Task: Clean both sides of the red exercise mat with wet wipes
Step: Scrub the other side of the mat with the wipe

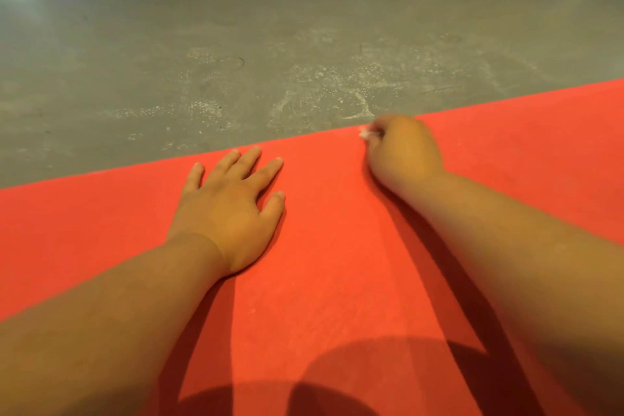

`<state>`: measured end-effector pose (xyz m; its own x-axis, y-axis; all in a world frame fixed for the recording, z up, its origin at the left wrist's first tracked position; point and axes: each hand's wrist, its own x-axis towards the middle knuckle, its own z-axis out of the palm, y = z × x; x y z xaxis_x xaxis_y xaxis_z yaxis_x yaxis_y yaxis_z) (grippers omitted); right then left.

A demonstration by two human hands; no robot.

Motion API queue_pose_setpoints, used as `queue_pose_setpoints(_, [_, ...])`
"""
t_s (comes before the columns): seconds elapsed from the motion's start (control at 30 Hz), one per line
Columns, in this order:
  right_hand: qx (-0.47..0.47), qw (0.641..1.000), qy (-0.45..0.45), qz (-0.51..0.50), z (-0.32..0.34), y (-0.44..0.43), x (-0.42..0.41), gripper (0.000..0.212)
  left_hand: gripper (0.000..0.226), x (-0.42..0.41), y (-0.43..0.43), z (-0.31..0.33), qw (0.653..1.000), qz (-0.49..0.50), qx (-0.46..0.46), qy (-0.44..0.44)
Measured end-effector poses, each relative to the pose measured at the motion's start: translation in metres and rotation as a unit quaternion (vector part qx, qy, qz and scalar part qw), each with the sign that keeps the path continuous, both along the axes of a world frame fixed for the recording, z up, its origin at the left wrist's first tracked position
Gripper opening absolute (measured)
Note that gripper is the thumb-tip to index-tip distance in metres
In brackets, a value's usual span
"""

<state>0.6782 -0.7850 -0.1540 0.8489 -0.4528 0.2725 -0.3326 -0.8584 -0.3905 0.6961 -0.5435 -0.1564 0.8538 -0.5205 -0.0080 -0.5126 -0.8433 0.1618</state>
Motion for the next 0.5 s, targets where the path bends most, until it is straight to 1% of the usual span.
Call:
queue_pose_setpoints(0.07, [-0.012, 0.993, -0.027, 0.117, -0.004, 0.027, -0.012, 0.021, 0.056, 0.000, -0.001, 0.000, 1.000, -0.001, 0.002, -0.001])
queue_pose_setpoints(0.1, [-0.019, 0.990, -0.027, 0.135, -0.002, 0.025, -0.013, 0.025, 0.056, 0.001, 0.000, 0.001, 1.000, -0.001, 0.003, -0.001])
queue_pose_setpoints(0.13, [-0.024, 0.993, -0.006, 0.115, 0.002, 0.011, -0.013, 0.027, 0.056, 0.001, -0.001, 0.001, 1.000, -0.002, 0.005, -0.001])
queue_pose_setpoints(0.2, [-0.018, 0.998, 0.052, 0.002, 0.011, -0.038, -0.013, 0.027, 0.057, 0.000, -0.001, 0.000, 1.000, -0.001, 0.006, -0.001])
queue_pose_setpoints(0.27, [-0.039, 0.988, 0.088, -0.123, 0.018, -0.081, -0.019, 0.025, 0.057, 0.000, -0.001, -0.001, 1.000, -0.002, 0.003, -0.005])
queue_pose_setpoints(0.3, [-0.061, 0.982, 0.091, -0.154, 0.017, -0.089, -0.019, 0.024, 0.057, 0.001, -0.001, -0.001, 1.000, -0.004, 0.002, -0.006])
queue_pose_setpoints(0.33, [-0.080, 0.980, 0.088, -0.159, 0.014, -0.087, -0.018, 0.023, 0.056, 0.002, 0.000, -0.001, 1.000, -0.006, 0.001, -0.003])
queue_pose_setpoints(0.4, [-0.071, 0.986, 0.072, -0.131, 0.006, -0.066, -0.018, 0.023, 0.055, 0.001, -0.001, 0.000, 1.000, -0.003, -0.004, -0.002])
queue_pose_setpoints(0.47, [-0.061, 0.994, 0.043, -0.077, 0.005, -0.038, -0.023, 0.021, 0.054, -0.002, -0.001, 0.003, 1.000, -0.002, -0.023, -0.011])
queue_pose_setpoints(0.5, [-0.059, 0.997, 0.027, -0.044, 0.004, -0.027, -0.028, 0.019, 0.058, -0.003, -0.001, 0.004, 0.999, -0.007, -0.029, -0.023])
